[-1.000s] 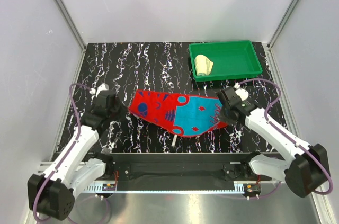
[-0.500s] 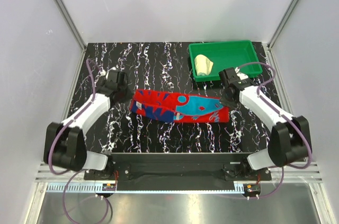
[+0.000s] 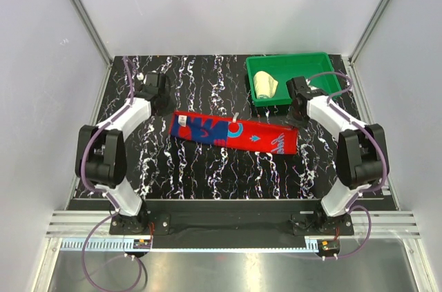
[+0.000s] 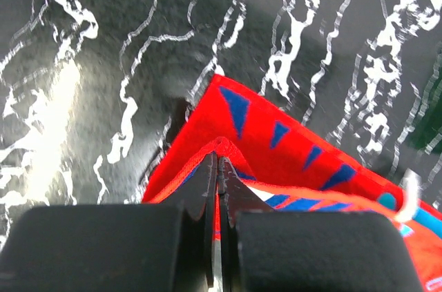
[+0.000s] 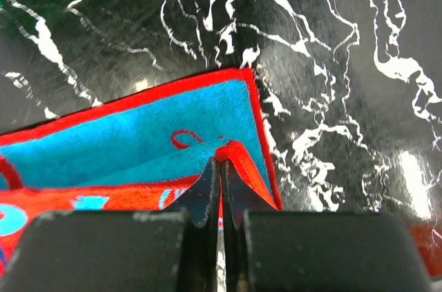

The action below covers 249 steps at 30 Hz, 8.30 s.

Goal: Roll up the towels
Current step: Fold the towel

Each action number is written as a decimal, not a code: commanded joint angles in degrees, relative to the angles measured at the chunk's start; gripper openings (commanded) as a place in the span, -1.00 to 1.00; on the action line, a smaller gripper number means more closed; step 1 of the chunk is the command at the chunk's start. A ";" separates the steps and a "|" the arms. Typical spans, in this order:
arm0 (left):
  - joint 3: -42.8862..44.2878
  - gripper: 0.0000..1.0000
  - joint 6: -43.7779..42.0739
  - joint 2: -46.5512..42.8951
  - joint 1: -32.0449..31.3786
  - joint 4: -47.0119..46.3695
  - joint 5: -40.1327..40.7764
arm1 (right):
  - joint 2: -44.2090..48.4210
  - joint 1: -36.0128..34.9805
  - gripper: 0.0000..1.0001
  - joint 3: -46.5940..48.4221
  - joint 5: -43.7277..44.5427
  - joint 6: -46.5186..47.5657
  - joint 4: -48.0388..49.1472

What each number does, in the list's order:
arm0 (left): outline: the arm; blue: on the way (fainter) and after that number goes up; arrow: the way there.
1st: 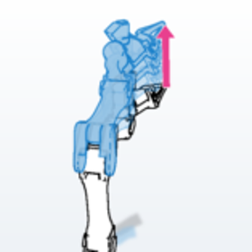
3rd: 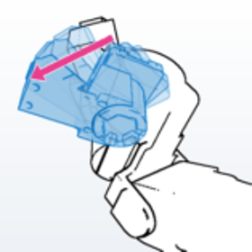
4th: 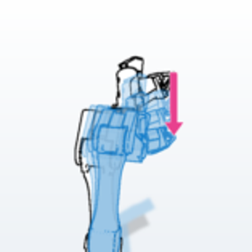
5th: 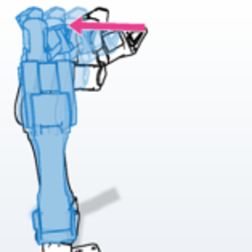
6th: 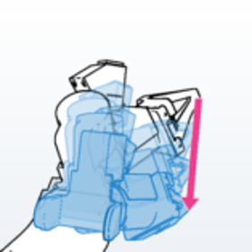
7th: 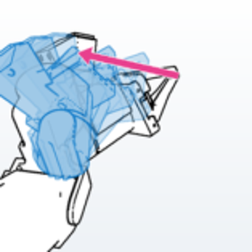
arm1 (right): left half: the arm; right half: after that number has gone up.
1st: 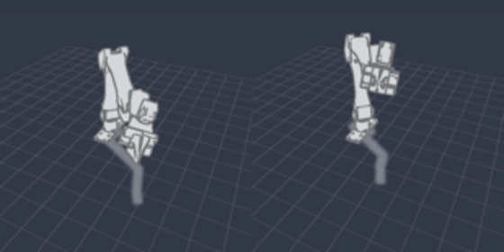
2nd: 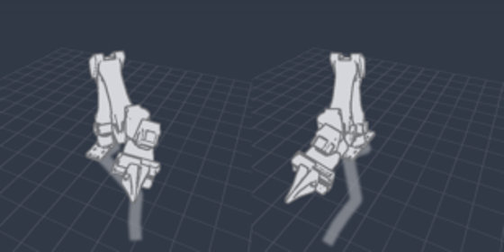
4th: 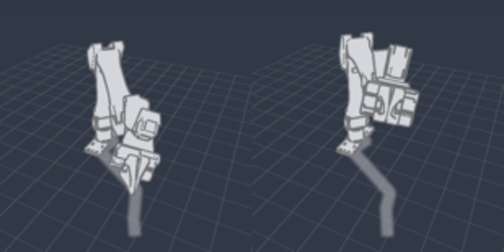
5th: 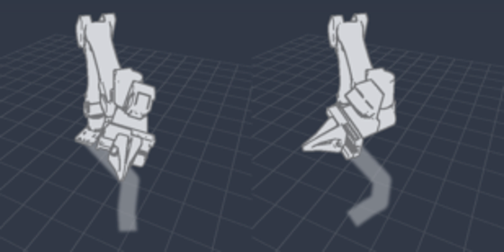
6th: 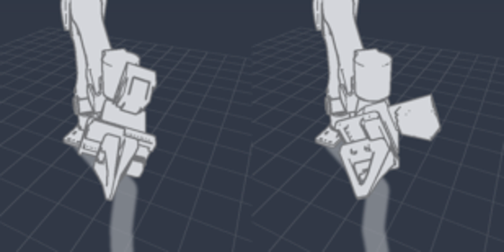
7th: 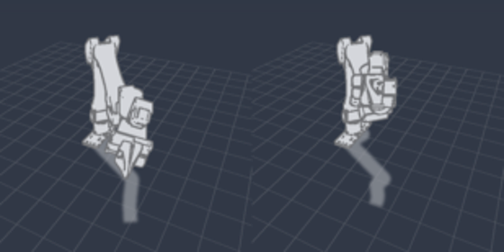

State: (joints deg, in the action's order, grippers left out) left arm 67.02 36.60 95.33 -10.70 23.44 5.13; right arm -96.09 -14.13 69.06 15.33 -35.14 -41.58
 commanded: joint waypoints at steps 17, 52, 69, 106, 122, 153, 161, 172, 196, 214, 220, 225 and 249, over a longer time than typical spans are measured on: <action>10.17 0.44 -5.40 10.68 1.12 -4.19 -4.77 | -7.45 4.20 0.99 8.11 2.50 4.37 1.42; -20.10 -0.03 3.21 -1.73 0.77 -17.99 -6.25 | 6.89 5.17 0.60 -24.50 -19.38 -2.75 18.20; -31.50 -1.00 6.20 -16.99 0.68 -12.55 -5.30 | 5.83 5.17 -0.46 -20.98 -17.27 -2.40 13.20; -30.12 0.53 2.26 -44.70 -6.18 6.78 0.68 | 10.84 5.16 0.08 -27.13 -15.16 -5.29 13.72; -12.10 0.85 -9.08 -46.91 -6.18 27.61 -4.07 | 9.96 5.17 -0.77 -25.55 -13.66 -4.86 12.67; -12.88 0.98 -16.21 -48.57 -5.91 25.25 2.87 | -1.54 -18.91 -1.00 15.48 -3.64 -3.89 -13.52; -12.97 0.98 -15.86 -49.10 -5.74 25.25 3.58 | -13.92 -26.82 -1.00 30.41 -3.03 -5.91 -16.25; -12.97 0.97 -15.68 -49.36 -5.39 25.25 4.02 | -24.84 -33.59 -1.00 46.15 -4.17 -7.75 -19.24; -13.23 0.98 -14.89 -51.74 -4.51 25.25 6.04 | -34.33 -41.15 -1.00 60.23 -9.18 -11.01 -18.10; -13.32 0.98 -14.89 -51.65 -3.45 25.34 6.04 | -38.46 -45.55 -1.00 63.74 -14.28 -12.76 -10.45; -13.24 0.98 -14.71 -51.65 -3.36 25.34 6.39 | -39.70 -46.34 -0.94 61.99 -17.09 -13.73 -5.72; -13.15 0.98 -14.54 -51.56 -3.36 25.51 6.83 | -39.17 -46.69 -0.14 58.49 -18.93 -13.29 -2.72; -7.63 0.98 -4.01 -33.66 -36.70 23.84 25.52 | 23.04 -26.04 0.89 -5.76 3.82 -12.06 0.46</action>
State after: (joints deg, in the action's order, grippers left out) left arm 55.37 26.94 55.18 -38.35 49.43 19.16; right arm -76.86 -40.32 67.99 13.41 -46.72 -38.39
